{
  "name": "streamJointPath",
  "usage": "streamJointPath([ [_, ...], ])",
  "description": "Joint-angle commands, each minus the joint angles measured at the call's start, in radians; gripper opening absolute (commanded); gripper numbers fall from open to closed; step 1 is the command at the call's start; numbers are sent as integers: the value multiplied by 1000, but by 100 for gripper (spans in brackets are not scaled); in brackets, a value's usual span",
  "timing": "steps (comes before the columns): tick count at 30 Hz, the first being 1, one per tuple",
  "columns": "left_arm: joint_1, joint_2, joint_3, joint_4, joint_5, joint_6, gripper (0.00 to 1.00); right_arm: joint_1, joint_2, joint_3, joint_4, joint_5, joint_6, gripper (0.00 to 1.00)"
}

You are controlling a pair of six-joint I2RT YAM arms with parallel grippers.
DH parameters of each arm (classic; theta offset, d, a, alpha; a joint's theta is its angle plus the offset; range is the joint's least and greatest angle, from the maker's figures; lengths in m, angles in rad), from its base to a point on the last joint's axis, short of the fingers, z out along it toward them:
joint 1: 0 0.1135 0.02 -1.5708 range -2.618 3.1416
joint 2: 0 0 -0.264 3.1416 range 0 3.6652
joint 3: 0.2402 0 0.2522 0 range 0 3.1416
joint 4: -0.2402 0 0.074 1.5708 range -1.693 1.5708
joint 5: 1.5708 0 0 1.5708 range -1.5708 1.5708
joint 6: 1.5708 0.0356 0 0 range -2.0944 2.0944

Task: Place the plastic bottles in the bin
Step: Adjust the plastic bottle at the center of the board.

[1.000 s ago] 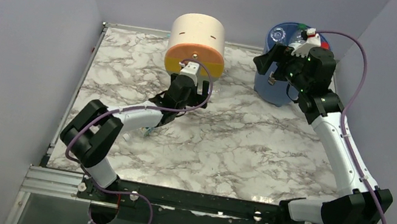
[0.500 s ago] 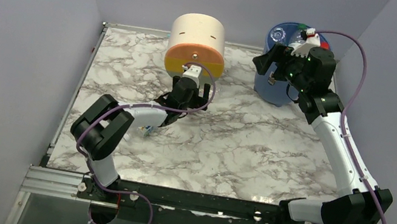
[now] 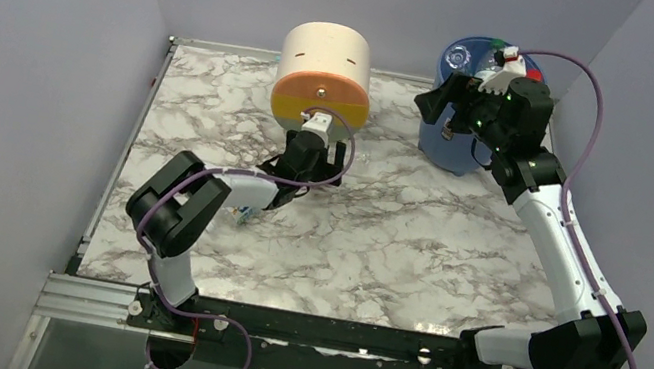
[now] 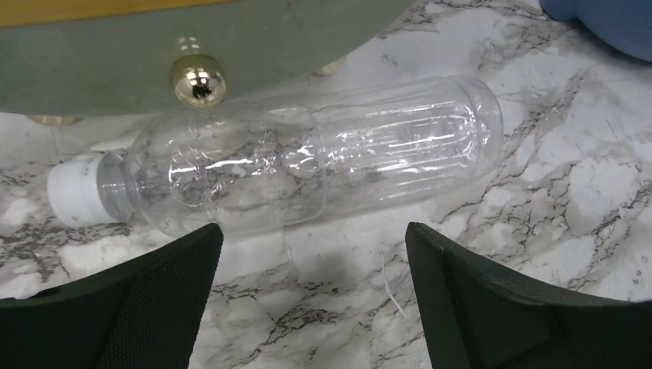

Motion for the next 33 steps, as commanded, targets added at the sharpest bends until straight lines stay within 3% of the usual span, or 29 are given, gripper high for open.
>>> streamJointPath([
  [1, -1, -43, -57, 36, 78, -68, 94, 10, -10, -18, 17, -31, 8, 100],
  [9, -41, -193, -156, 29, 129, -105, 94, 11, -39, -47, 15, -32, 7, 100],
  [14, -61, -275, -157, 5, 67, -70, 94, 11, -41, -59, 16, -37, 8, 100],
  [20, -50, -187, -60, -6, 3, 12, 97, 11, -39, -66, 21, -36, 12, 100],
  [33, -27, 15, 12, 228, -86, 40, 99, 13, -32, -79, 15, -45, 13, 99],
])
